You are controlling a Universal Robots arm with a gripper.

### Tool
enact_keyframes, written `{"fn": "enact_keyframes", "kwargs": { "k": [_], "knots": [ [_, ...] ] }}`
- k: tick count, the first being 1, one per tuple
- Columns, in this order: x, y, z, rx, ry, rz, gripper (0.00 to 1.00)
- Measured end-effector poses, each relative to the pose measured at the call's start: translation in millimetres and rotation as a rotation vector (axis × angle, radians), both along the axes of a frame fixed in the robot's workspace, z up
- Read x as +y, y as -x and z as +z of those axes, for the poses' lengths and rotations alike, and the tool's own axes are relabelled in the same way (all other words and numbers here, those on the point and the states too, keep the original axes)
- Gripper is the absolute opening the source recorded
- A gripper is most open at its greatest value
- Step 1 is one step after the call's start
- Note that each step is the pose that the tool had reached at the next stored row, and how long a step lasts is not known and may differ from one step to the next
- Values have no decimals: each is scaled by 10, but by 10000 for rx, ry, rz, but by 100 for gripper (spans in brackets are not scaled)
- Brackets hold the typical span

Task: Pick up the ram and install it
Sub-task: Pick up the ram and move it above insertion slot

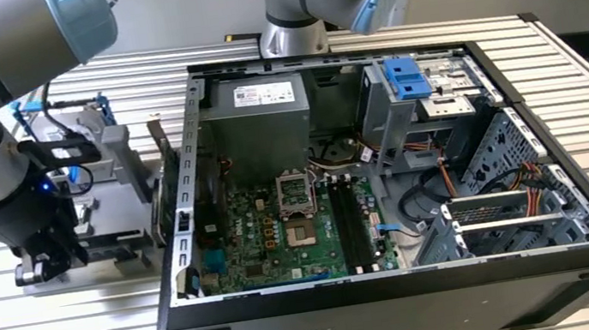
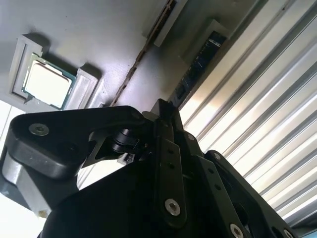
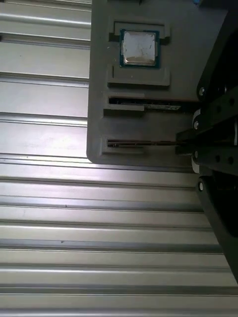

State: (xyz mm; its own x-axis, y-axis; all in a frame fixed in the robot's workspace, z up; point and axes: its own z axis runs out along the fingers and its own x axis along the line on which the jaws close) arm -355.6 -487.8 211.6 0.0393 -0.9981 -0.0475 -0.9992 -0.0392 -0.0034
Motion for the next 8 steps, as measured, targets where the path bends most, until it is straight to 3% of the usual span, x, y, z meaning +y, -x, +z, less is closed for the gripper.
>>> {"fn": "enact_keyframes", "kwargs": {
  "k": [8],
  "knots": [
    [0,0,111,0,0,0,0]
  ]
}}
